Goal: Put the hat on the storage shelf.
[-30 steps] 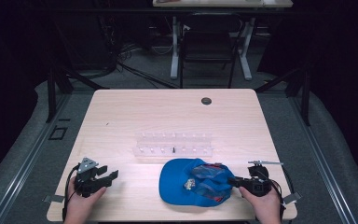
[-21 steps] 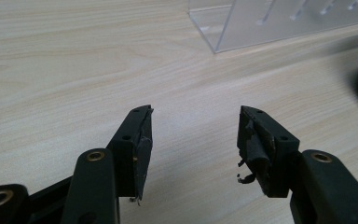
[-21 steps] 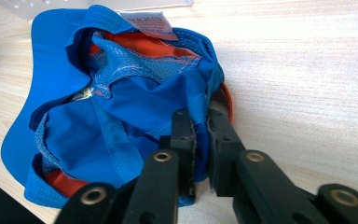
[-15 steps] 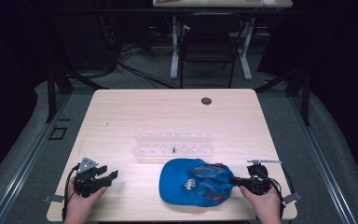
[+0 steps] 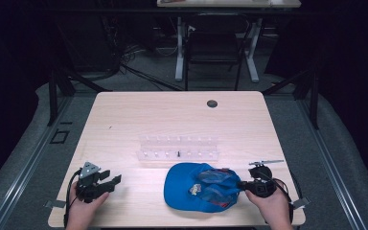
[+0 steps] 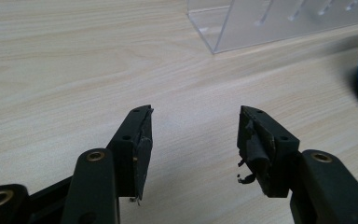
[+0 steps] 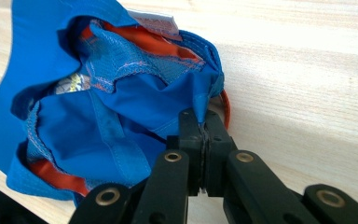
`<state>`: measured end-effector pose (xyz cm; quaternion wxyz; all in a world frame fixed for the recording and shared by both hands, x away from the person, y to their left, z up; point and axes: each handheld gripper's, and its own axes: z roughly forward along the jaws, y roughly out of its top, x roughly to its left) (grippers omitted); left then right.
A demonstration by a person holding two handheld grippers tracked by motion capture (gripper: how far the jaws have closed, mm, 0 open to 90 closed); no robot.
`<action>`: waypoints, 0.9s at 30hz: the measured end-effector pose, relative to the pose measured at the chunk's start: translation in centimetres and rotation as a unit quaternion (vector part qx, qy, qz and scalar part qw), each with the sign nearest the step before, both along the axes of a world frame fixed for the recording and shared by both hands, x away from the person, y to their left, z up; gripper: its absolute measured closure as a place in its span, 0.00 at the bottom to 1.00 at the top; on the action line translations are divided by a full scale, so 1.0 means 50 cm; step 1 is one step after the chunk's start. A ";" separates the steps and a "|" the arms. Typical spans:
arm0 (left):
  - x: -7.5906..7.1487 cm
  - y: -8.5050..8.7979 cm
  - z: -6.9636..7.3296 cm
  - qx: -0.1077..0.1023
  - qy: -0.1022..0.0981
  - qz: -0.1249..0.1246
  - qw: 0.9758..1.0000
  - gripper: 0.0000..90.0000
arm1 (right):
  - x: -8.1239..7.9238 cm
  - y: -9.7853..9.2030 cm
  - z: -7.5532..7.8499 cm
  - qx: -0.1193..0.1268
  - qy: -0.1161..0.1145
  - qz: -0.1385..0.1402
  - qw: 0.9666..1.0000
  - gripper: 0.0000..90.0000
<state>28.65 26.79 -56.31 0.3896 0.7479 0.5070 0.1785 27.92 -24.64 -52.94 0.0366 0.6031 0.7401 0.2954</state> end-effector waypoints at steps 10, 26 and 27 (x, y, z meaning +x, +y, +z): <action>0.000 -0.002 0.000 0.003 0.000 -0.002 1.000 0.51 | 0.025 0.006 0.046 -0.034 0.036 0.027 0.998 0.99; 0.001 -0.007 -0.004 0.005 0.002 -0.007 1.000 0.51 | 0.058 0.025 0.131 -0.085 0.065 0.042 0.993 0.96; 0.001 -0.007 -0.004 0.005 0.002 -0.007 1.000 0.51 | 0.058 0.025 0.131 -0.085 0.065 0.042 0.993 0.96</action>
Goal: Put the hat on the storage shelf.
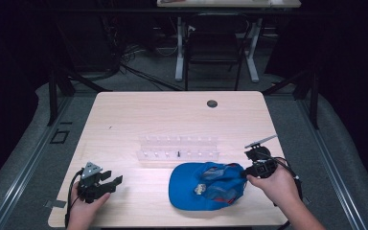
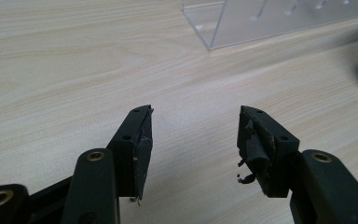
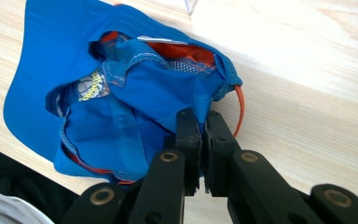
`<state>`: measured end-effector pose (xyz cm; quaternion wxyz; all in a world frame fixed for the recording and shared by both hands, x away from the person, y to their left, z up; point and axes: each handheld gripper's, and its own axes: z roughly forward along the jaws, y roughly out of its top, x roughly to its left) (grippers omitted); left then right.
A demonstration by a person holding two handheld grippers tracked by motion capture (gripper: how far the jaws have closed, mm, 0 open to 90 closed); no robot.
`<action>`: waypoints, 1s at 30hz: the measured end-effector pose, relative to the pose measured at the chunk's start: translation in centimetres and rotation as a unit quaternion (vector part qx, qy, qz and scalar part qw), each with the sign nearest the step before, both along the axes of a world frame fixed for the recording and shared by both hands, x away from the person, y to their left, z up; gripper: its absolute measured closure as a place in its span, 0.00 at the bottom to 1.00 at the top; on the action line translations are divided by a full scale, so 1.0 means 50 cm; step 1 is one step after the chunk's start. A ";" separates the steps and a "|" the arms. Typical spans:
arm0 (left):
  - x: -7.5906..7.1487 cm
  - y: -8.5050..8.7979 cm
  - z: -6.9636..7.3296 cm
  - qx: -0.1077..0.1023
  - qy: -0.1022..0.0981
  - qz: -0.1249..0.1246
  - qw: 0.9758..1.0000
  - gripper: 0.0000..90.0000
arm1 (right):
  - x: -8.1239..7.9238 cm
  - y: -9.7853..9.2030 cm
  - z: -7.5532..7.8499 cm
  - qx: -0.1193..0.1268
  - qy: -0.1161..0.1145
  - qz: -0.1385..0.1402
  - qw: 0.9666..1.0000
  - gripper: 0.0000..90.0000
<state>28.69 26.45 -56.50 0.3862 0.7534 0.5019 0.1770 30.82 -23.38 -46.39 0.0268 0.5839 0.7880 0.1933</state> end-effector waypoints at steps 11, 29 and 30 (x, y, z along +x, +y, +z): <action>0.000 -0.002 0.000 0.004 0.003 -0.003 1.000 0.51 | 0.012 0.001 0.034 -0.020 0.020 0.000 1.000 0.98; 0.000 -0.004 -0.001 0.003 0.002 -0.003 1.000 0.51 | 0.023 -0.008 0.115 -0.032 0.039 -0.003 0.999 0.99; 0.000 -0.004 -0.001 0.003 0.002 -0.003 1.000 0.51 | 0.023 -0.008 0.120 -0.032 0.039 -0.001 0.999 0.99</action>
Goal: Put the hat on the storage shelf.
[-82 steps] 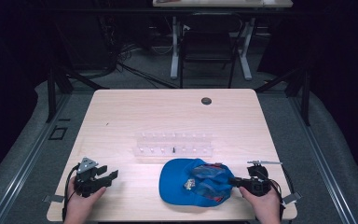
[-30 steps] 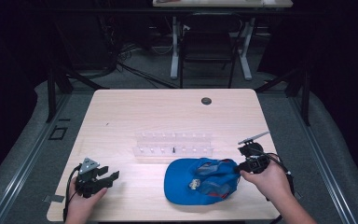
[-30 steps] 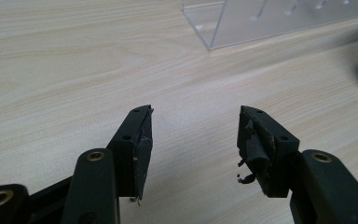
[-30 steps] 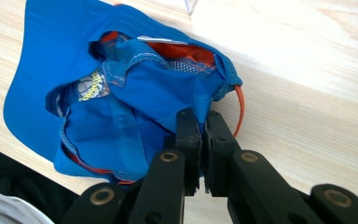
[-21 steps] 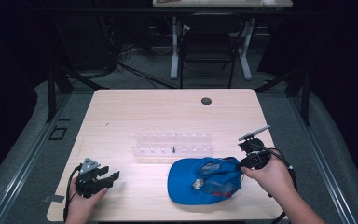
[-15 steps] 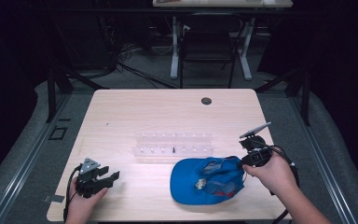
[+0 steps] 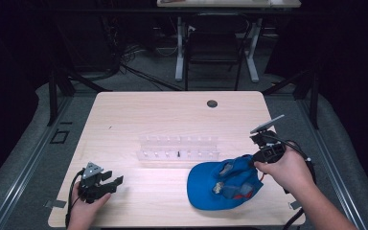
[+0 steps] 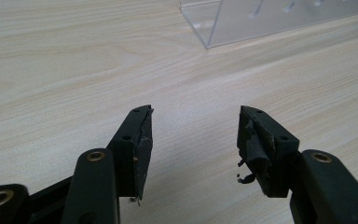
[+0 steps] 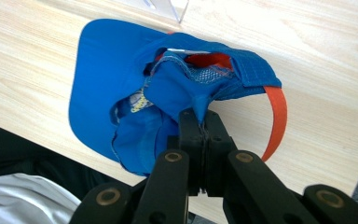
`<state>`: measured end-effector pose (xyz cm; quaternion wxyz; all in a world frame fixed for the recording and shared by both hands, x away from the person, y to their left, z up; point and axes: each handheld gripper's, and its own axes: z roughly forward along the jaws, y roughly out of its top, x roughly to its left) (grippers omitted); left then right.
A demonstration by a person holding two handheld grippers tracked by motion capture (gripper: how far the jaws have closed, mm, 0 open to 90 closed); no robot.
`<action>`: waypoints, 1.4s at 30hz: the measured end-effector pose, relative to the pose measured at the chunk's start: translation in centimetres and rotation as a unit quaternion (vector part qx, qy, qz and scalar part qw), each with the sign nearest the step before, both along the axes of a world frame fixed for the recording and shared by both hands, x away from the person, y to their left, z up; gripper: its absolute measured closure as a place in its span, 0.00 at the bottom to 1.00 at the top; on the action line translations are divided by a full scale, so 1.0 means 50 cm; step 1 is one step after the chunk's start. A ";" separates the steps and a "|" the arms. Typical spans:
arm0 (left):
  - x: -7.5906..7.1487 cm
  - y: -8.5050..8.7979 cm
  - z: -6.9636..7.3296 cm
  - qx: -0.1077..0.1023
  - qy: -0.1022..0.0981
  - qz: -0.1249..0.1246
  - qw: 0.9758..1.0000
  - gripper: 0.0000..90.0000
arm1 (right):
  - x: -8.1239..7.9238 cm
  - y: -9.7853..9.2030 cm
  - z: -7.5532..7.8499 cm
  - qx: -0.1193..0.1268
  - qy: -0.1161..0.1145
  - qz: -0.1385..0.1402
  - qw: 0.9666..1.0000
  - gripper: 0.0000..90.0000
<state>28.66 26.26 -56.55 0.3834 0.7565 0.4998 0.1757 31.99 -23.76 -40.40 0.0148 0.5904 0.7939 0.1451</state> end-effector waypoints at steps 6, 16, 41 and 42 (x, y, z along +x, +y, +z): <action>0.000 -0.001 0.000 -0.001 0.000 0.000 1.000 0.51 | -0.002 0.004 0.025 0.001 -0.002 0.002 1.000 0.99; 0.000 -0.002 0.000 0.002 0.001 -0.001 1.000 0.51 | -0.004 0.003 0.059 0.024 0.000 0.004 1.000 0.99; 0.000 -0.003 0.000 0.001 -0.001 -0.002 1.000 0.51 | 0.007 -0.003 0.132 0.151 0.039 -0.006 0.988 0.99; 0.000 -0.003 0.000 0.001 -0.001 -0.002 1.000 0.51 | 0.007 -0.003 0.132 0.151 0.039 -0.006 0.988 0.99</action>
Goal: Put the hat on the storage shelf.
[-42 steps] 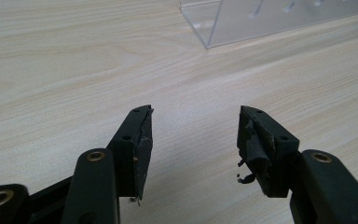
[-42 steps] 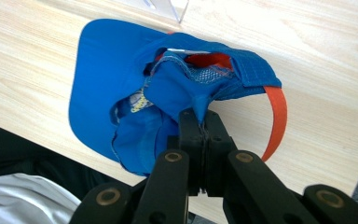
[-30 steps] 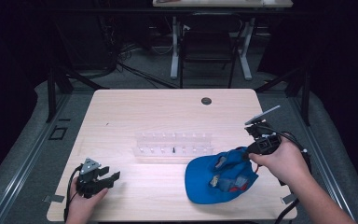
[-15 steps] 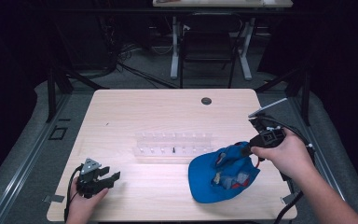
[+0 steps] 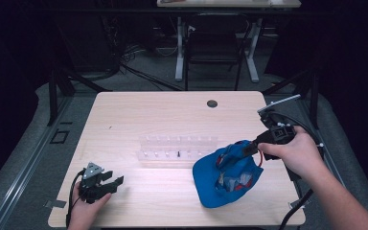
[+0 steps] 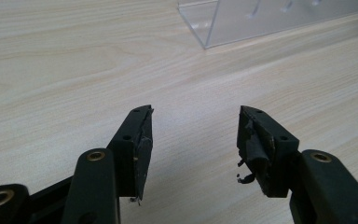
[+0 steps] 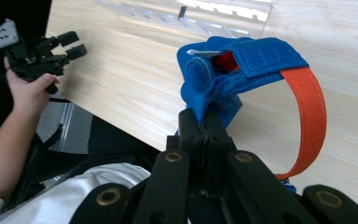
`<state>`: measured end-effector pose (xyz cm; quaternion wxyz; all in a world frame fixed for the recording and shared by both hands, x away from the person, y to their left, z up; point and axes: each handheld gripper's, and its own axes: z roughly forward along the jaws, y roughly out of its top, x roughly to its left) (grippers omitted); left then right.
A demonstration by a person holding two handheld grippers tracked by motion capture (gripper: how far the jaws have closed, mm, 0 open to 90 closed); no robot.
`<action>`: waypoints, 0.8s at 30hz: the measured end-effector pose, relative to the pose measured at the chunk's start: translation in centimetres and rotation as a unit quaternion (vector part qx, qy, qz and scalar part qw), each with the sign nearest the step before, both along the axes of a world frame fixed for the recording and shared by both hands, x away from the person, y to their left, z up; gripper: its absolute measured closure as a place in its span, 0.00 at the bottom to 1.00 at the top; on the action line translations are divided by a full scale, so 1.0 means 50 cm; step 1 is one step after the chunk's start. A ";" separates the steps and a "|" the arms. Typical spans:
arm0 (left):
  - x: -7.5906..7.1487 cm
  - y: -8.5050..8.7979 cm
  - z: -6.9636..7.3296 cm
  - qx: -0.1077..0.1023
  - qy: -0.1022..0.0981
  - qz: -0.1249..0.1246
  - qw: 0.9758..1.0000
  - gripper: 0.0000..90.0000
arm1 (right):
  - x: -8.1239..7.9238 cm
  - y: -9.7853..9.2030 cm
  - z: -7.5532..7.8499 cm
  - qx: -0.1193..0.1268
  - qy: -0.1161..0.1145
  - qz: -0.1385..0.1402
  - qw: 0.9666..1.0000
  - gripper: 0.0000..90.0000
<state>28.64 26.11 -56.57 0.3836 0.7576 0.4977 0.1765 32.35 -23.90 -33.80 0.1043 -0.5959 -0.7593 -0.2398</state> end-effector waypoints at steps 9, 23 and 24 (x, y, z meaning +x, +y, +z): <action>0.000 -0.001 -0.001 0.000 0.000 -0.002 1.000 0.51 | 0.000 0.004 0.023 0.045 0.003 0.000 0.999 1.00; -0.001 -0.004 -0.001 0.001 -0.003 -0.007 1.000 0.52 | 0.012 -0.014 0.040 0.136 0.013 -0.017 0.990 1.00; -0.001 -0.004 -0.002 0.000 -0.003 -0.007 1.000 0.52 | 0.013 -0.016 0.041 0.144 0.014 -0.022 0.989 1.00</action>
